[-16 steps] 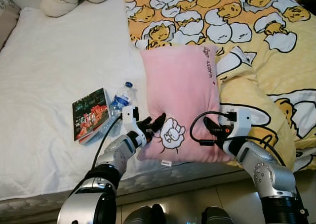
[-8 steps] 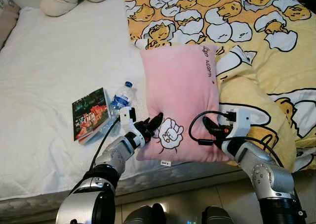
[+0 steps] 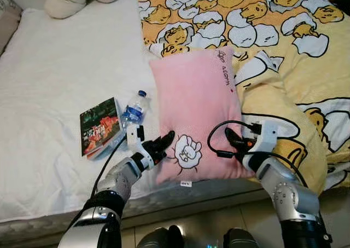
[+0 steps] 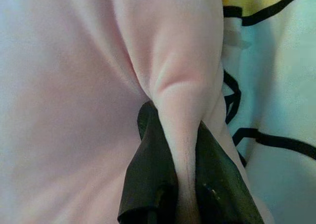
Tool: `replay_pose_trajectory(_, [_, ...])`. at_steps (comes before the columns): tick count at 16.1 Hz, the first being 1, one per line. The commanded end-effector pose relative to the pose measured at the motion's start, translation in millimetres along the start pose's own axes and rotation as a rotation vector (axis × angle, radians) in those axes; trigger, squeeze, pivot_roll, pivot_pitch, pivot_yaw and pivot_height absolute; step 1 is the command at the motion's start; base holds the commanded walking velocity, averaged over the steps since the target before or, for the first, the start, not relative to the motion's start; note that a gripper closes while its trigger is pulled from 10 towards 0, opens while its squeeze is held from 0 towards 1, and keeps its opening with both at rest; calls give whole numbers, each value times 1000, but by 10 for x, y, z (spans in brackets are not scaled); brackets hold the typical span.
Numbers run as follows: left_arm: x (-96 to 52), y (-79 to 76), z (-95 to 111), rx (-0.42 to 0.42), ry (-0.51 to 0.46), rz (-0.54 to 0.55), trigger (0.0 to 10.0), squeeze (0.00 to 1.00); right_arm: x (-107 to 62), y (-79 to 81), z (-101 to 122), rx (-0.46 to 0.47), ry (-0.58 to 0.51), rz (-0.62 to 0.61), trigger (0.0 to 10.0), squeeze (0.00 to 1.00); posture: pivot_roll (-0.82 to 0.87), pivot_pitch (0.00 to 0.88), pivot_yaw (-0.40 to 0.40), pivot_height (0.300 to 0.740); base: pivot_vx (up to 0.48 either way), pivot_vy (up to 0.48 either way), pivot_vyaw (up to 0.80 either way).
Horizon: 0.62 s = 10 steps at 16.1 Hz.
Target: Clean up the room
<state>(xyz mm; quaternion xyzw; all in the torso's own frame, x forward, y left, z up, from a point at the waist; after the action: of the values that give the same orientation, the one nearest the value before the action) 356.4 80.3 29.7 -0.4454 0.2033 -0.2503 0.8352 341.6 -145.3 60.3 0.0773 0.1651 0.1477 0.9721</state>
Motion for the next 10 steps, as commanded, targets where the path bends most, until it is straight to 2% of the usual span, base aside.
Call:
replay_pose_trajectory(1, [-40, 41, -23, -1, 6, 21, 0, 0, 44, 78, -50, -3, 23, 14, 0, 0, -199, 126, 206, 740, 0, 0, 0])
replay_pose_trajectory(3, [19, -260, 98, 178, 19, -86, 0, 0, 106, 99, 186, -54, -36, 20, 0, 4, -192, 90, 200, 740, 0, 0, 0])
replay_pose_trajectory(4, [43, -421, 140, 234, 26, -143, 0, 0, 137, 98, 290, -68, -61, 16, 0, 0, -185, 67, 195, 740, 0, 0, 0])
replay_pose_trajectory(5, [55, -490, 180, 268, 24, -162, 0, 0, 161, 105, 352, -79, -75, 20, 0, 16, -180, 48, 193, 740, 0, 0, 0])
replay_pose_trajectory(6, [78, -673, 344, 340, -8, -196, 0, 0, 232, 140, 564, -121, -128, 28, 0, 12, -173, 11, 191, 740, 0, 0, 0])
replay_pose_trajectory(7, [72, -762, 435, 367, -31, -207, 0, 0, 262, 177, 683, -150, -159, 35, 0, 12, -171, 0, 192, 740, 0, 0, 0])
replay_pose_trajectory(10, [71, -892, 679, 425, -96, -184, 0, 0, 372, 242, 994, -198, -233, 31, 0, 12, -158, 0, 190, 740, 0, 0, 0])
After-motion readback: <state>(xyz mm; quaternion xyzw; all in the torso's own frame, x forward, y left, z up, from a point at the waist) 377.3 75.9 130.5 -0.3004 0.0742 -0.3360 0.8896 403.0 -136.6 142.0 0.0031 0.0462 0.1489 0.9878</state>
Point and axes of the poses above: a point about 5 cm out from each wrist's last joint towards the gripper, its own x axis pointing out of the wrist towards the gripper, its own z axis along the axis of the wrist's last joint, y = z × x, the point moved 6 cm from there along x, pointing out of the wrist towards the gripper, and after that the axes turned 14 degrees about -x, right-handed, at the moved point
